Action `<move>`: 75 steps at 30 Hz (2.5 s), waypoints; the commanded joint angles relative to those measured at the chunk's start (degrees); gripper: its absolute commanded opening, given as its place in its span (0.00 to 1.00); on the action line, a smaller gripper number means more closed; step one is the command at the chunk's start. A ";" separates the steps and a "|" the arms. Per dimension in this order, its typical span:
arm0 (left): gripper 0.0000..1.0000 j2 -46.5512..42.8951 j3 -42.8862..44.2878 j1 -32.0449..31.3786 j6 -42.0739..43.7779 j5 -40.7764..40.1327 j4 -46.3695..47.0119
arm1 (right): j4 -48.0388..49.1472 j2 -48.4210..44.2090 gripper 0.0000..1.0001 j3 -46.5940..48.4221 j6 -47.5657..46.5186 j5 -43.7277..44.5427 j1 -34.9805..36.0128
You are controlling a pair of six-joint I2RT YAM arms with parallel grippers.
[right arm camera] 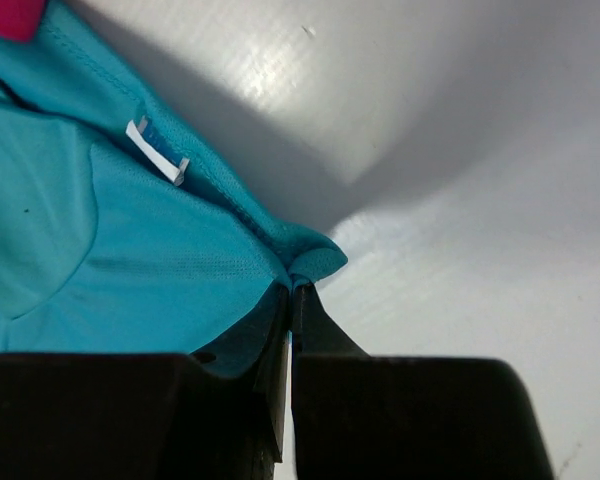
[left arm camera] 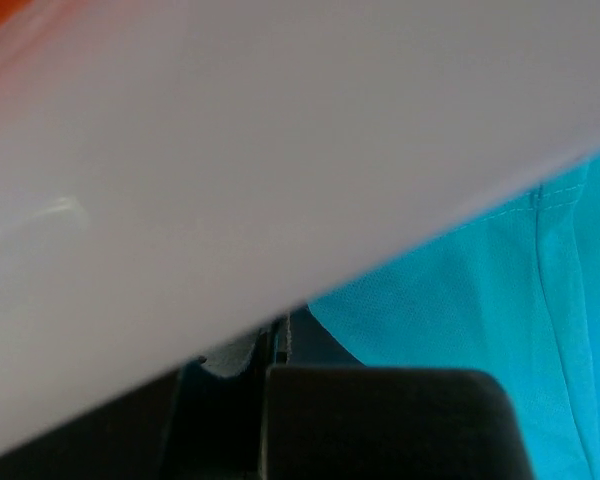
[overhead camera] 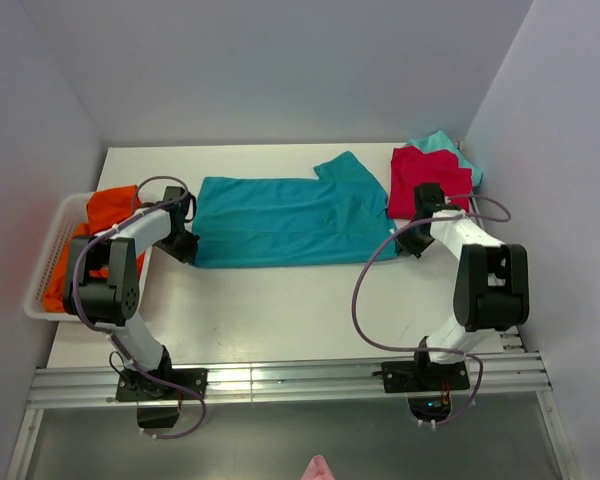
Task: Fold and stack the t-shirts
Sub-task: Fold the tshirt
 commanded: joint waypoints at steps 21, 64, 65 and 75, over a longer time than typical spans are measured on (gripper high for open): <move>0.00 -26.87 -16.98 -7.60 -10.68 -2.63 -15.02 | -9.17 -27.08 0.00 -19.87 -1.72 5.59 -0.48; 0.72 3.24 32.38 1.45 11.37 10.63 -6.94 | -24.10 20.33 0.80 63.04 -5.15 -6.53 3.74; 0.71 4.91 34.48 1.71 12.16 11.60 -6.42 | -25.33 23.76 0.79 71.61 -4.89 -6.79 3.82; 0.70 15.82 39.25 3.65 16.12 18.37 -1.06 | -19.89 40.39 0.75 79.08 -1.28 -13.65 5.31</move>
